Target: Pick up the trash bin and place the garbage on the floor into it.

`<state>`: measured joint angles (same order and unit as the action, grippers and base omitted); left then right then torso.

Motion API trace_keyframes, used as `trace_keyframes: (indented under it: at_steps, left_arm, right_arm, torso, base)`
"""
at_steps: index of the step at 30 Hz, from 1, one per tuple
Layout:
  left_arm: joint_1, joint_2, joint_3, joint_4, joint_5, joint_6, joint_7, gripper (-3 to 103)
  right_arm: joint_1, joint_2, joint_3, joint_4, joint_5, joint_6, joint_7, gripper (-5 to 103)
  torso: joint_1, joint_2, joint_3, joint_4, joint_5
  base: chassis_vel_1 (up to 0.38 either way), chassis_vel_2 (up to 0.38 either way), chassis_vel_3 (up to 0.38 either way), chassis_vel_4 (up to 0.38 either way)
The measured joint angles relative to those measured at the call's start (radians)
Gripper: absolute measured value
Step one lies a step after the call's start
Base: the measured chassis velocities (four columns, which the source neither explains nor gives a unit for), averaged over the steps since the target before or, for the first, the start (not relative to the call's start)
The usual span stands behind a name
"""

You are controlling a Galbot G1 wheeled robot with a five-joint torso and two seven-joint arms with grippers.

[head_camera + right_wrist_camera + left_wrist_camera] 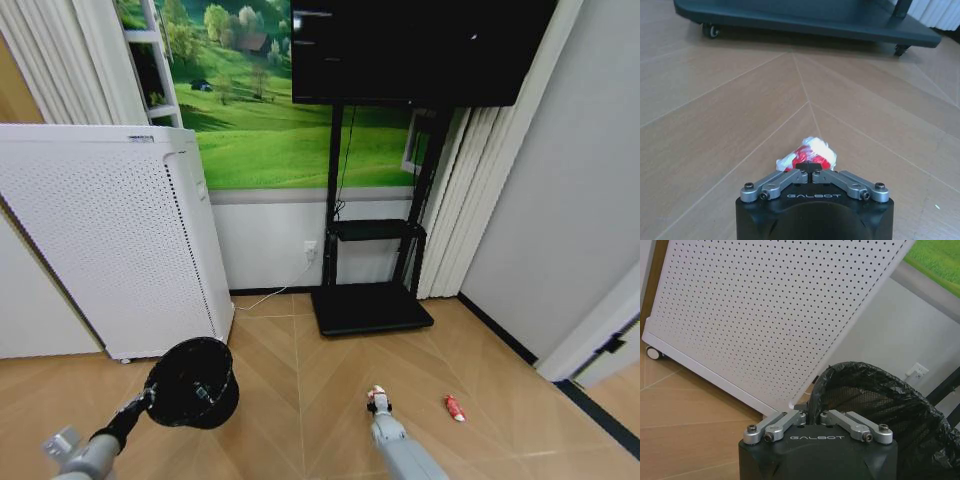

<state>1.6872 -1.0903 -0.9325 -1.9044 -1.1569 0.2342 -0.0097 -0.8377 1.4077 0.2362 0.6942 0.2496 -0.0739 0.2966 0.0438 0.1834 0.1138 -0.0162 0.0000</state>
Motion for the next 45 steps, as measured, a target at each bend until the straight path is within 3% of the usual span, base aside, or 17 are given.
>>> trace_keyframes:
  at_steps: [1, 3, 8, 13, 17, 21, 24, 27, 33, 39, 43, 45]
  left_arm:
    - [0.000, 0.000, 0.000, 0.001, 0.000, 0.000, 0.000, 7]
    - [0.000, 0.000, 0.000, 0.002, 0.000, 0.000, 0.000, 7]
    - [-0.002, 0.000, 0.001, 0.002, 0.000, -0.001, 0.001, 7]
    - [-0.001, -0.001, 0.001, 0.004, 0.000, -0.001, 0.004, 7]
    - [0.004, -0.003, 0.000, 0.004, 0.002, -0.001, 0.009, 7]
    - [0.008, -0.005, -0.001, 0.004, 0.004, -0.001, 0.011, 7]
    - [0.010, -0.007, -0.002, 0.004, 0.005, -0.001, 0.013, 7]
    - [0.009, -0.007, -0.002, 0.004, 0.005, -0.001, 0.013, 7]
    - [0.003, -0.008, 0.002, 0.004, 0.007, -0.002, 0.013, 7]
    - [0.011, -0.014, -0.004, 0.000, 0.008, -0.004, 0.019, 7]
    - [0.018, -0.018, -0.015, 0.000, 0.007, -0.005, 0.023, 7]
    - [0.021, -0.021, -0.020, 0.000, 0.007, -0.006, 0.026, 7]
  right_arm:
    - [-0.007, -0.002, 0.003, 0.018, 0.002, 0.001, 0.010, 8]
    - [-0.013, -0.003, 0.004, 0.032, 0.003, 0.001, 0.020, 8]
    - [-0.019, -0.002, 0.019, 0.052, -0.030, 0.020, 0.037, 29]
    - [-0.022, 0.002, 0.021, 0.056, -0.051, 0.093, -0.023, 51]
    - [-0.024, 0.001, 0.017, 0.061, -0.058, 0.133, -0.056, 61]
    - [-0.023, 0.000, 0.012, 0.061, -0.058, 0.138, -0.057, 73]
    - [-0.023, -0.002, 0.007, 0.059, -0.057, 0.139, -0.054, 89]
    - [-0.023, -0.002, 0.008, 0.054, -0.061, 0.145, -0.041, 97]
    - [-0.025, 0.003, 0.025, 0.036, -0.082, 0.127, -0.007, 100]
    - [-0.004, 0.036, 0.055, -0.015, 0.004, 0.029, 0.113, 100]
    - [-0.002, 0.050, 0.062, -0.025, 0.041, 0.013, 0.158, 103]
    - [-0.012, 0.053, 0.058, -0.020, 0.057, 0.008, 0.174, 95]
  torso:
    - [0.000, 0.000, 0.000, 0.0000, 0.0000]
    - [0.000, 0.000, 0.000, 0.0000, 0.0000]
    - [0.000, 0.000, 0.000, -0.0001, 0.0000]
    - [0.000, 0.000, 0.000, 0.0000, 0.0000]
    - [0.000, 0.000, 0.000, 0.0000, 0.0000]
    - [0.000, 0.000, 0.000, 0.0000, 0.0000]
    - [0.000, 0.000, 0.000, 0.0001, 0.0000]
    - [0.000, 0.000, 0.000, -0.0001, 0.0000]
    - [0.000, 0.000, 0.000, 0.0000, 0.0001]
    - [0.000, 0.000, 0.000, -0.0002, -0.0001]
    - [0.000, 0.000, 0.000, 0.0003, 0.0001]
    - [0.000, 0.000, 0.000, 0.0003, 0.0000]
  base:
    - [0.000, 0.000, 0.000, 0.000]
    - [0.000, 0.000, 0.000, 0.000]
    - [0.000, 0.000, 0.000, 0.000]
    - [0.000, 0.000, 0.000, 0.000]
    - [0.000, 0.000, 0.000, 0.000]
    - [0.000, 0.000, 0.000, 0.000]
    - [-0.021, 0.016, 0.032, -0.028]
    - [-0.105, 0.087, 0.104, -0.086]
    - [-0.143, 0.154, 0.142, -0.144]
    - [-0.035, 0.021, 0.029, -0.015]
    - [0.041, -0.010, -0.030, 0.035]
    - [0.000, 0.000, 0.000, 0.000]
